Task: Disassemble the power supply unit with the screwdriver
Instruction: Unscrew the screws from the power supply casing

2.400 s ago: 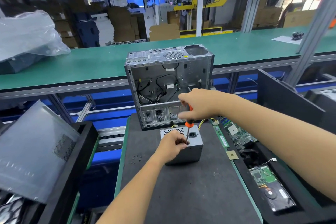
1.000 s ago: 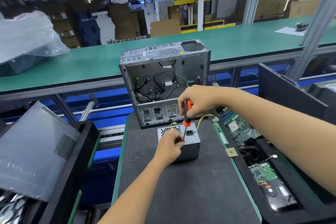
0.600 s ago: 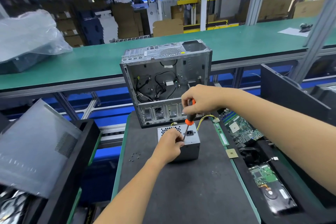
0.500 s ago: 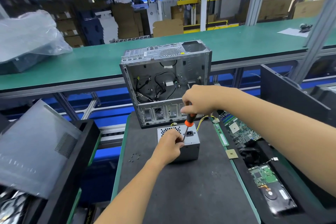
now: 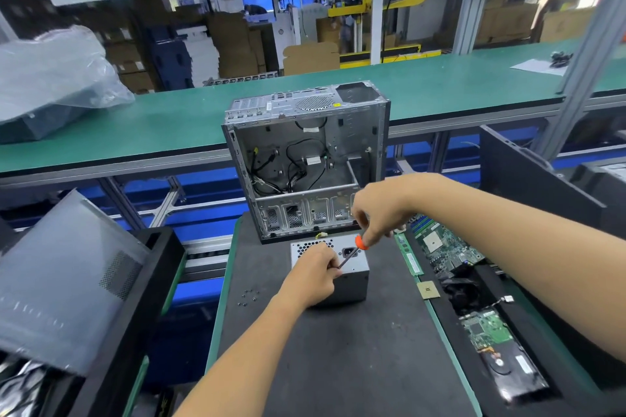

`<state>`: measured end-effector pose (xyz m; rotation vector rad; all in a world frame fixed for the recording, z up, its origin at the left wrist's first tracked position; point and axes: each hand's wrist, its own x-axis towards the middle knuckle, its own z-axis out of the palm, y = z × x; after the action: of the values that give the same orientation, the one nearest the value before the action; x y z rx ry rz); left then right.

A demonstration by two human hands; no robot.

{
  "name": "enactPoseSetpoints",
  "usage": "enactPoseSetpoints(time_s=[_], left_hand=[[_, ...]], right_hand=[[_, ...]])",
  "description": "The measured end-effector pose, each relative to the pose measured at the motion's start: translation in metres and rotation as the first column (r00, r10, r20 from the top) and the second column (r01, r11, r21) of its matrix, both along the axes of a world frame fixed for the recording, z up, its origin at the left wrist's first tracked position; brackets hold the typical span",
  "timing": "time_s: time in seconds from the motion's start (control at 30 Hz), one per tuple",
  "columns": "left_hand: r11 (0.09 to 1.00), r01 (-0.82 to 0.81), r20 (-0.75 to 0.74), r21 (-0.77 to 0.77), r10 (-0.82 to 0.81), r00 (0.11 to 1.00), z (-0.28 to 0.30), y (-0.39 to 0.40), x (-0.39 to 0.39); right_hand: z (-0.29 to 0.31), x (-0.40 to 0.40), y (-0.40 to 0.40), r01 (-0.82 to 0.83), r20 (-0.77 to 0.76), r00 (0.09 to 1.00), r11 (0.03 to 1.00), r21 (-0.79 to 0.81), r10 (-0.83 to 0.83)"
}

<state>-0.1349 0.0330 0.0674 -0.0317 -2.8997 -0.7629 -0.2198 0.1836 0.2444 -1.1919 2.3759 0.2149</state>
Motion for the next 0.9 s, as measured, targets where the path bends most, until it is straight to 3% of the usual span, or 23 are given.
enactPoseSetpoints(time_s=[0.23, 0.5, 0.67, 0.9], left_hand=[[0.997, 0.028, 0.057, -0.076, -0.024, 0.998, 0.007, 0.001, -0.002], [0.976, 0.014, 0.121, -0.217, 0.013, 0.993, 0.015, 0.006, -0.004], [0.883, 0.116, 0.103, -0.454, -0.078, 0.992, 0.017, 0.009, -0.006], [0.750, 0.199, 0.135, -0.631, -0.147, 0.980, 0.021, 0.011, -0.005]], right_hand=[[0.003, -0.005, 0.015, 0.076, 0.040, 0.996, 0.996, -0.043, -0.075], [-0.006, -0.010, 0.021, 0.079, -0.028, 0.996, 0.988, -0.135, -0.083], [-0.013, -0.009, 0.021, 0.080, 0.004, 0.997, 0.990, -0.113, -0.080], [-0.013, -0.008, 0.023, 0.082, 0.006, 0.997, 0.990, -0.117, -0.082]])
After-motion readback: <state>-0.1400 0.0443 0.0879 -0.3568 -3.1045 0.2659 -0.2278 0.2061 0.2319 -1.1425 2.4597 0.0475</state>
